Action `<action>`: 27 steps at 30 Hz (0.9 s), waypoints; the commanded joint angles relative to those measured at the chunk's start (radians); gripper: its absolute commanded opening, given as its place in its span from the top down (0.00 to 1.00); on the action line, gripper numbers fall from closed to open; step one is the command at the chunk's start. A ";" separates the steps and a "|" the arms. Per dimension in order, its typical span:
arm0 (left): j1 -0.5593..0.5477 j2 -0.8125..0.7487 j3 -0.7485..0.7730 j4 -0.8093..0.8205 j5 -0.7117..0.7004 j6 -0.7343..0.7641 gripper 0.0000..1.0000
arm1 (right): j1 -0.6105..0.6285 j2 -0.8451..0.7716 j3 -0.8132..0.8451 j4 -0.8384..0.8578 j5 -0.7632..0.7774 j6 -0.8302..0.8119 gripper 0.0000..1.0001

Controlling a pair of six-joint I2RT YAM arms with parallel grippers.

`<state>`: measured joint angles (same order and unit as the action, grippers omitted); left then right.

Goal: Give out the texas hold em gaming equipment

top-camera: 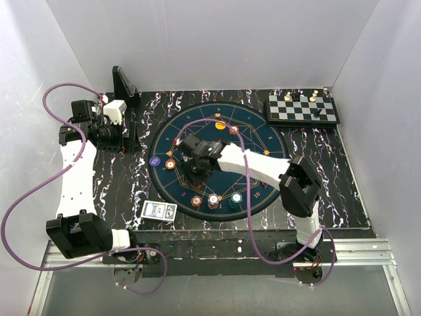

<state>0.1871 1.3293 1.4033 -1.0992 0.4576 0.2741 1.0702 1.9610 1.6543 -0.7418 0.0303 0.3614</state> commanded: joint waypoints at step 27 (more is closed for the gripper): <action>0.005 -0.019 0.051 -0.024 0.030 0.024 0.02 | -0.497 -0.177 -0.470 0.076 0.178 0.175 0.85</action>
<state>0.1871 1.3293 1.4170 -1.1110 0.4633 0.2882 0.5770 1.8137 1.2018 -0.6815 0.1703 0.5018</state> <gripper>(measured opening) 0.981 0.511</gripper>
